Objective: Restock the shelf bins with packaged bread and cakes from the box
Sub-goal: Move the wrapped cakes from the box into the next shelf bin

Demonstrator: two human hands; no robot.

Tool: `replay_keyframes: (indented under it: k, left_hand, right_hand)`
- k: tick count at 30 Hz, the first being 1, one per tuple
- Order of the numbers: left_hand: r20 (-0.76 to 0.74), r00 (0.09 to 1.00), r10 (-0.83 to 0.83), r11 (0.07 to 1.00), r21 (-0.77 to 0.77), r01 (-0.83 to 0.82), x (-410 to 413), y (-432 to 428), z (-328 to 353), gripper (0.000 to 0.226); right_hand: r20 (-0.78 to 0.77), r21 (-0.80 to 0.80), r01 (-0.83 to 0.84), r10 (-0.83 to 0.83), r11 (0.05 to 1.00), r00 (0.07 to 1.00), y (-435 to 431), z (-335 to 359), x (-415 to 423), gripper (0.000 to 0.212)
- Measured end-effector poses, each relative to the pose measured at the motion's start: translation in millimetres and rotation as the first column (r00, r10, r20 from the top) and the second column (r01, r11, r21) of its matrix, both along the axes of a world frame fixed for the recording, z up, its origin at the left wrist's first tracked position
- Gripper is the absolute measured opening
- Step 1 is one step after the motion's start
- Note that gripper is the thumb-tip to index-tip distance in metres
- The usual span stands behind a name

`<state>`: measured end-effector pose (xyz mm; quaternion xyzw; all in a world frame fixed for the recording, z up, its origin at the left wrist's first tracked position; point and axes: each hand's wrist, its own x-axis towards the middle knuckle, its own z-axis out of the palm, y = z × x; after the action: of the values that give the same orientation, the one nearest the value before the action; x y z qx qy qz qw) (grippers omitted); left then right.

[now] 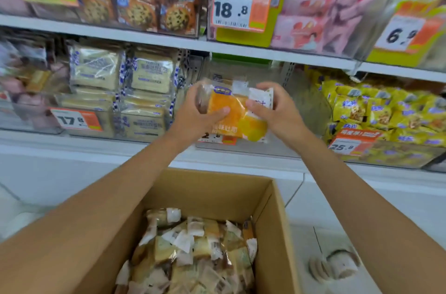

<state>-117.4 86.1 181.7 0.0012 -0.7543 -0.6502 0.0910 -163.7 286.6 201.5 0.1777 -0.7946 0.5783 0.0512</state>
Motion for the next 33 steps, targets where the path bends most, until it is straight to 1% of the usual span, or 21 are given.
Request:
replay_keyframes:
  k: [2, 4, 5, 6, 7, 8, 10, 12, 13, 14, 16, 19, 21, 22, 24, 25, 27, 28, 29, 31, 33]
  left_hand:
    - [-0.085, 0.994, 0.064, 0.988, -0.136, -0.075, -34, -4, 12, 0.070]
    - [-0.122, 0.986, 0.116, 0.910, -0.385, -0.155, -60, -9, 15, 0.056]
    - [-0.112, 0.982, 0.151, 0.807, -0.561, -0.188, -69, -12, 13, 0.057]
    - [-0.088, 0.981, 0.174, 0.661, -0.728, -0.183, -74, -15, 9, 0.063]
    - [-0.044, 0.984, 0.173, 0.533, -0.836, -0.132, -77, -19, 3, 0.072]
    - [0.009, 0.988, 0.152, 0.475, -0.878, -0.065, -79, -25, -5, 0.079]
    - [0.050, 0.996, 0.078, 0.510, -0.860, 0.003, -82, -36, -16, 0.075]
    - [0.034, 0.999, 0.032, 0.551, -0.834, 0.010, -85, -43, -22, 0.061]
    - [0.035, 0.999, 0.024, 0.554, -0.833, 0.016, -86, -44, -24, 0.054]
    - [0.030, 0.999, 0.021, 0.548, -0.836, 0.014, -88, -44, -25, 0.046]
    - [0.004, 1.000, 0.017, 0.523, -0.852, -0.006, -90, -44, -27, 0.032]
    - [-0.009, 1.000, -0.004, 0.504, -0.864, -0.006, -91, -48, -29, 0.030]
    - [-0.004, 1.000, -0.003, 0.518, -0.855, -0.002, -89, -47, -27, 0.037]
    - [-0.010, 1.000, 0.014, 0.538, -0.842, -0.016, -85, -44, -25, 0.041]
    - [-0.102, 0.991, 0.082, 0.566, -0.814, -0.131, -74, -36, -22, 0.043]
    - [-0.187, 0.974, 0.126, 0.559, -0.798, -0.225, -66, -31, -21, 0.039]
    - [-0.320, 0.929, 0.186, 0.580, -0.727, -0.367, -45, -22, -24, 0.021]
    - [-0.313, 0.928, 0.204, 0.633, -0.681, -0.369, -33, -19, -29, 0.012]
    - [-0.253, 0.943, 0.218, 0.693, -0.639, -0.332, -21, -15, -35, 0.008]
    - [-0.071, 0.973, 0.221, 0.765, -0.606, -0.218, 3, -12, -58, 0.010]
    - [0.153, 0.969, 0.196, 0.800, -0.596, -0.068, 27, -17, -95, 0.014]
  right_hand:
    - [-0.135, 0.043, 0.046, -0.039, 0.998, 0.990, 0, 12, -25, 0.042]
    - [-0.140, 0.085, 0.064, -0.051, 0.994, 0.989, -4, 8, -46, 0.043]
    - [-0.087, 0.159, 0.056, -0.043, 0.986, 0.995, -6, -2, -55, 0.046]
    - [-0.020, 0.287, 0.025, -0.020, 0.957, 1.000, -7, -14, -63, 0.051]
    - [0.053, 0.417, -0.035, 0.014, 0.908, 0.998, -8, -26, -70, 0.058]
    - [0.124, 0.492, -0.106, 0.051, 0.864, 0.991, -9, -35, -74, 0.068]
    - [0.266, 0.448, -0.153, 0.032, 0.881, 0.964, -9, -45, -83, 0.089]
    - [0.345, 0.408, -0.091, -0.061, 0.908, 0.937, -12, -40, -90, 0.109]
    - [0.406, 0.407, -0.109, -0.073, 0.907, 0.911, -15, -37, -93, 0.112]
    - [0.467, 0.405, -0.156, -0.058, 0.901, 0.882, -19, -35, -93, 0.108]
    - [0.585, 0.299, -0.241, 0.022, 0.923, 0.811, -27, -34, -93, 0.091]
    - [0.654, 0.172, -0.260, 0.087, 0.950, 0.751, -33, -32, -88, 0.085]
    - [0.612, 0.232, -0.235, 0.046, 0.944, 0.790, -31, -26, -80, 0.079]
    - [0.543, 0.300, -0.180, -0.013, 0.937, 0.840, -30, -24, -75, 0.075]
    - [0.259, 0.496, 0.015, -0.164, 0.868, 0.952, -30, -26, -65, 0.073]
    - [0.081, 0.544, 0.145, -0.223, 0.826, 0.971, -29, -30, -59, 0.068]
    - [-0.208, 0.484, 0.313, -0.240, 0.817, 0.948, -30, -37, -37, 0.046]
    - [-0.258, 0.439, 0.306, -0.207, 0.845, 0.944, -31, -44, -25, 0.034]
    - [-0.245, 0.404, 0.251, -0.160, 0.880, 0.956, -33, -51, -10, 0.024]
    - [-0.102, 0.403, 0.072, -0.033, 0.912, 0.994, -38, -77, 21, 0.017]
    - [0.082, 0.526, -0.115, 0.084, 0.843, 0.993, -42, -117, 49, 0.019]
